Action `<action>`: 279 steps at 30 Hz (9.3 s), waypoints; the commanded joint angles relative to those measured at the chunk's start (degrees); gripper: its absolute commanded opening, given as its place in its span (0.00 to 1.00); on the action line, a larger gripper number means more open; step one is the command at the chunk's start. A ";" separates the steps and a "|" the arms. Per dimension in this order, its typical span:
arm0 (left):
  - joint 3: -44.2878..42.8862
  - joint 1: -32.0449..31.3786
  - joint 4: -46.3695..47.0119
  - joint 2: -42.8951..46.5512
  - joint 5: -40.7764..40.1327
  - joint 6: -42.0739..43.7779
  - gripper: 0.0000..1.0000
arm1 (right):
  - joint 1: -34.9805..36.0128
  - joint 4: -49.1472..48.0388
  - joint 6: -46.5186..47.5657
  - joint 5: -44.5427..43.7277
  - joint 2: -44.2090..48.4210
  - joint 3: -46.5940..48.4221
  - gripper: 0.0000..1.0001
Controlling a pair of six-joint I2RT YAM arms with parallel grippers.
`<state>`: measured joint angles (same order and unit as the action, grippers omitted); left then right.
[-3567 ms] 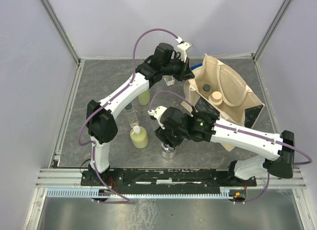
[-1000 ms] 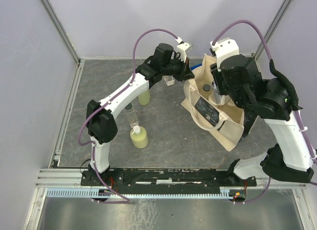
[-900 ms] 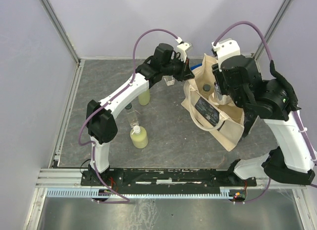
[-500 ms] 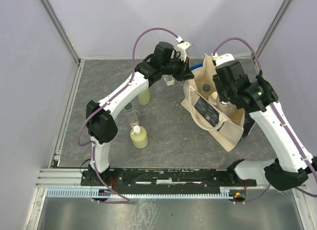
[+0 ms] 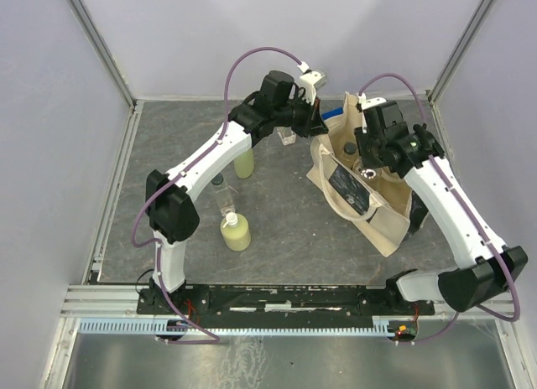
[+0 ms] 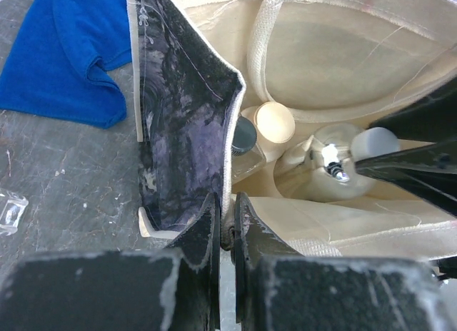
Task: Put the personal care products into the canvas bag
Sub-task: Place the care product in the canvas bag, then pick up the care product from the center of the board, then place the care product in the canvas bag.
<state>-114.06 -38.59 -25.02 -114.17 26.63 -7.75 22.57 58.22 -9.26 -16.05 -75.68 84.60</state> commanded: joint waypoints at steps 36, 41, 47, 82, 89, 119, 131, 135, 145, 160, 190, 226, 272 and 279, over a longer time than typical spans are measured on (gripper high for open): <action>-6.98 1.23 -0.56 -1.58 2.05 0.20 0.03 | -7.49 -15.01 0.80 1.82 -2.88 -17.38 0.03; -7.48 1.41 -0.55 -2.13 2.40 0.10 0.03 | -7.63 -12.26 0.83 2.48 -2.84 -15.63 0.33; -7.64 1.63 -0.54 -2.37 2.96 -0.15 0.03 | -7.63 -5.95 1.99 1.41 -1.87 -8.54 0.74; -23.19 15.21 -12.23 -12.75 -13.82 -11.44 0.98 | -10.18 5.39 7.40 -4.44 -3.58 18.75 0.91; -23.21 15.12 -13.09 -15.80 -15.38 -12.40 0.99 | -11.63 5.09 8.16 -3.84 -5.39 19.74 0.91; -17.31 11.13 -2.93 -23.35 -27.78 -15.22 1.00 | -14.70 2.56 10.34 -0.58 -9.61 19.55 0.91; -16.79 11.03 -2.10 -23.58 -31.75 -13.18 0.82 | -15.27 1.64 10.66 0.94 -10.65 18.85 0.91; -16.81 11.04 -2.86 -22.87 -32.85 -11.56 0.74 | -15.38 1.55 10.75 1.02 -11.01 18.78 0.91; -15.05 11.04 -4.91 -20.90 -34.81 -5.80 0.67 | -15.44 1.29 10.50 1.27 -11.18 18.50 0.91; -13.90 11.00 -7.97 -20.00 -40.57 -0.57 0.87 | -15.54 1.18 10.14 2.66 -10.95 17.60 0.91; -14.74 10.88 2.36 -18.14 -28.84 -6.87 0.90 | -15.54 0.94 10.05 2.96 -11.69 16.94 0.91; -15.53 11.06 6.28 -22.00 -34.17 -4.26 0.14 | -15.58 0.50 9.82 5.55 -11.19 15.91 0.91; -14.83 -0.06 15.13 13.26 -2.07 -14.76 0.03 | -15.54 -3.23 8.99 12.11 -9.88 11.19 0.01; -12.14 -4.98 20.48 9.42 -2.69 -15.40 0.03 | -15.54 -3.59 7.77 10.26 -9.20 11.20 0.00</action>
<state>-125.80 -41.93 -19.03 -104.18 23.22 -20.01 7.07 58.30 0.64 -5.58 -87.11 95.15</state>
